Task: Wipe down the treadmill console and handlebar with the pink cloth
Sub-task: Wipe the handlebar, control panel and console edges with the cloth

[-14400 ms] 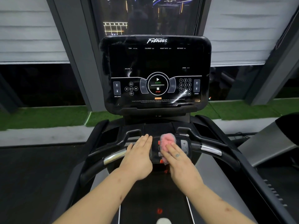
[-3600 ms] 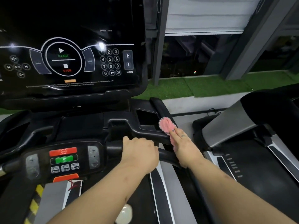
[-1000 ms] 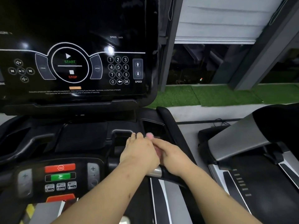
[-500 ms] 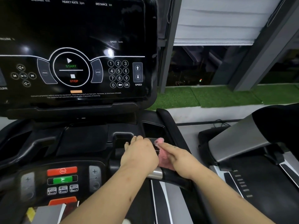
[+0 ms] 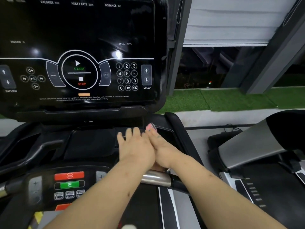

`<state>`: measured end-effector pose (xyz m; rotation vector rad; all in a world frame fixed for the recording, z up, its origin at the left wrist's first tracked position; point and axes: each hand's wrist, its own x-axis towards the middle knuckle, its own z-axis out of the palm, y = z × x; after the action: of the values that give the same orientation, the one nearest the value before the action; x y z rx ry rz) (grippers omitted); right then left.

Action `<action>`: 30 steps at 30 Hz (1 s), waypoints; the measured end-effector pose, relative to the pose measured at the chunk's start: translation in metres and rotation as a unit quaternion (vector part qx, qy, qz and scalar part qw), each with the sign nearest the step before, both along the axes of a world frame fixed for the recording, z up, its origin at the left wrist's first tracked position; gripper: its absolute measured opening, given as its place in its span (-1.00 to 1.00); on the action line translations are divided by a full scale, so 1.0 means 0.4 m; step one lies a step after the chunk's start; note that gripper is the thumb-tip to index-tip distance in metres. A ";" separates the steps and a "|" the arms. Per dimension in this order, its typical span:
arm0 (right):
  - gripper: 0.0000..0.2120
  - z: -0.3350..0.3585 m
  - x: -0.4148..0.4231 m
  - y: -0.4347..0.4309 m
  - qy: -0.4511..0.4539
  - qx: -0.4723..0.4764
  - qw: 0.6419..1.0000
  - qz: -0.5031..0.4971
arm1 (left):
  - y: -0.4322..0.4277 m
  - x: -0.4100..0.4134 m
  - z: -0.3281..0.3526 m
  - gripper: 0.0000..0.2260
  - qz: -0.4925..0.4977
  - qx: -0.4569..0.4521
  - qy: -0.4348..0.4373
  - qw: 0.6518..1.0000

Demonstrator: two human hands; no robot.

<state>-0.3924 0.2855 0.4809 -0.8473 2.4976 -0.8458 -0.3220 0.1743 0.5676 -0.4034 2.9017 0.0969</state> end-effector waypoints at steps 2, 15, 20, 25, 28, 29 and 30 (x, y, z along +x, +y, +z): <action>-0.41 0.008 -0.014 -0.021 0.021 0.003 1.000 -0.021 | -0.040 -0.016 0.024 -0.37 0.016 -0.052 -0.056 0.997; -0.46 0.007 -0.110 -0.072 0.072 0.101 0.988 -0.091 | -0.153 -0.026 0.027 -0.31 -0.018 0.004 -0.174 0.985; -0.31 -0.015 -0.158 -0.009 0.074 0.188 0.973 -0.114 | -0.166 -0.024 0.014 -0.30 -0.026 0.017 -0.176 0.984; -0.35 0.006 -0.160 -0.058 0.090 0.187 0.971 -0.115 | -0.164 -0.020 0.028 -0.30 -0.040 0.022 -0.174 0.984; -0.34 0.030 -0.151 -0.111 0.075 0.128 0.986 -0.072 | -0.161 -0.022 0.033 -0.28 -0.037 0.020 -0.173 0.984; -0.33 0.032 -0.153 -0.111 0.066 0.125 0.988 -0.064 | -0.162 -0.023 0.033 -0.28 -0.035 0.018 -0.174 0.984; -0.32 0.031 -0.155 -0.103 0.064 0.129 0.988 -0.059 | -0.161 -0.023 0.032 -0.28 -0.035 0.019 -0.176 0.984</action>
<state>-0.4546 0.2441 0.4933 -0.6906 2.7157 -0.4991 -0.3311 0.1098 0.5804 -0.2785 2.5570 0.0621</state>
